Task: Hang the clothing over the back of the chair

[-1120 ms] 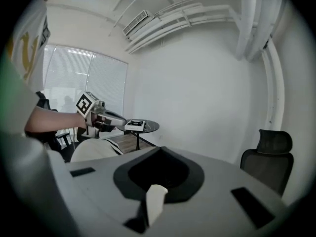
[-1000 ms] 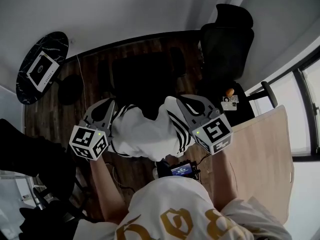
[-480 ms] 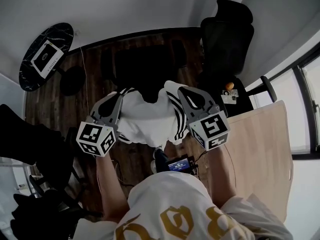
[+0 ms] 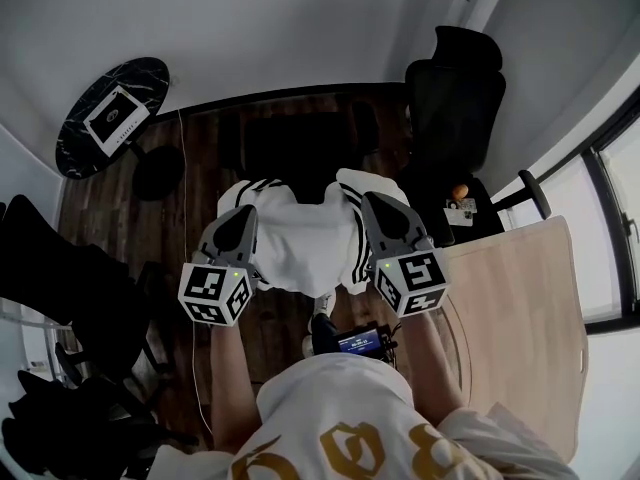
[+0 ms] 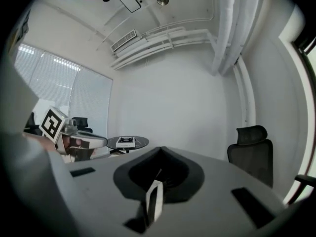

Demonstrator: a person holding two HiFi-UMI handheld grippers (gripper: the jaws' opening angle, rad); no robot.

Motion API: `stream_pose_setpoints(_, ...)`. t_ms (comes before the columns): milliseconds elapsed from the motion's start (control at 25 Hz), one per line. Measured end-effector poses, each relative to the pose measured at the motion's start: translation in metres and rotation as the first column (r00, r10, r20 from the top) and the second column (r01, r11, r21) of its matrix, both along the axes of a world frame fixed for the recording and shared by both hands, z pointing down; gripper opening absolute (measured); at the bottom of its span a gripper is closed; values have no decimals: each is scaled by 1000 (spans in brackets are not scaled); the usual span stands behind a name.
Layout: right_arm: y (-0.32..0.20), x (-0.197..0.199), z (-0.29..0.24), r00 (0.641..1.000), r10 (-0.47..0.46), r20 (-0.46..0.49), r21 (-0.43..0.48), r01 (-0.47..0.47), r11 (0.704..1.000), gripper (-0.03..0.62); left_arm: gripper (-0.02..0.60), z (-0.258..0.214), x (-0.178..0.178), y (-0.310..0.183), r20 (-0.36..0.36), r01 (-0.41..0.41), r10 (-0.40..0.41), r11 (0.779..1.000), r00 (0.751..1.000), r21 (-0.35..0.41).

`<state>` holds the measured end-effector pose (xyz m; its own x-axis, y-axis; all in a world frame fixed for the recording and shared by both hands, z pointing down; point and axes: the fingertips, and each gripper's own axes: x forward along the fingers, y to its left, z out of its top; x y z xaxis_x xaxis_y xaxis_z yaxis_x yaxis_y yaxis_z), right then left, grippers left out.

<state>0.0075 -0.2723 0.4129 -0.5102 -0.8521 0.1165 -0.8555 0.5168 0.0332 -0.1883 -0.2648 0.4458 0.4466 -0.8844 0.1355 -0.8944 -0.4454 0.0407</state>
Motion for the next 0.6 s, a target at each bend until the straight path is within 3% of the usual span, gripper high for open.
stream_pose_setpoints(240, 18, 2, -4, 1000, 7, -2, 0, -7, 1000, 12, 20, -8, -5, 12, -27, 56, -56, 998, 998, 15)
stream_pose_setpoints(600, 33, 11, -7, 1000, 11, -1, 4, -11, 1000, 12, 21, -11, 5, 20, -32, 44, -43, 999, 999, 22)
